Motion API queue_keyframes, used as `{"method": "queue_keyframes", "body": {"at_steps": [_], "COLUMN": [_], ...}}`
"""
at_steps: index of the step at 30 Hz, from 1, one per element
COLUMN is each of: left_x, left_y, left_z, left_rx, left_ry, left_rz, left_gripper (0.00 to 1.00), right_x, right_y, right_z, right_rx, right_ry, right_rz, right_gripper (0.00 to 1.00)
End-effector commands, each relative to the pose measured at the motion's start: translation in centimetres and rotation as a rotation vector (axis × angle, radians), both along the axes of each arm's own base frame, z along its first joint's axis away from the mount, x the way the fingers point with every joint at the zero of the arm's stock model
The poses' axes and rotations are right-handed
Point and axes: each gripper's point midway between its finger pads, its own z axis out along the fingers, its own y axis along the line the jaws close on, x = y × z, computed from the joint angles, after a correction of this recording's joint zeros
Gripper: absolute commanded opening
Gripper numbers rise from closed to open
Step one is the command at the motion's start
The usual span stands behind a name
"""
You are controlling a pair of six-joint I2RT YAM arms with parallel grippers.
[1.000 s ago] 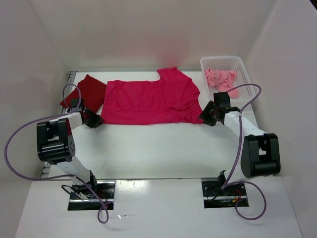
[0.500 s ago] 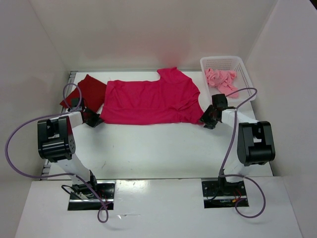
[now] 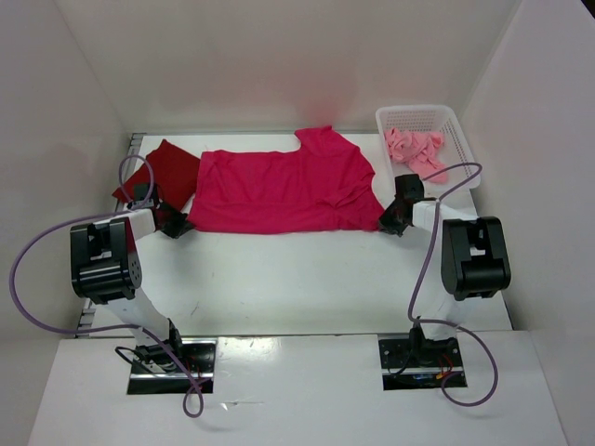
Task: Fold and stack the t-shirts
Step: Fold the flattened tshirt in 1/3 of the way
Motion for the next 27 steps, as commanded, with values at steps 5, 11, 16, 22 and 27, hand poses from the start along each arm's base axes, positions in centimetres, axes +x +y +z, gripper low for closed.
{"method": "queue_keyframes", "body": {"at_steps": [5,11,16,22,27], "left_x": [-2.8,-6.0,-8.2,-12.4,-14.9], "left_y": [0.5,0.1,-1.1,-4.0,-5.3], "left_z": [1.2,2.5,4.6,5.4,5.2], "left_rx": [0.074,0.102,0.066,-0.067,-0.138], "left_ry": [0.02,0.039,0.017,0.062,0.147], "left_rz": [-0.021,-0.031,-0.06,-0.09,-0.068], "left_gripper": [0.0,0.0,0.0,0.0,0.0], "right_x": [-2.7,-6.5,-7.7,-10.6,-13.5], "right_y": [-3.7,-6.9,-5.8,-2.8,-1.3], "right_z": [2.6,5.2,9.1,10.2,10.3], "right_rx": [0.018,0.037,0.058,0.096,0.058], "right_ry": [-0.001,0.05,-0.002,0.051,0.15], "right_rz": [-0.098,-0.119,-0.064,0.046,0.123], "right_gripper": [0.01,0.0,0.03,0.06,0.04]}}
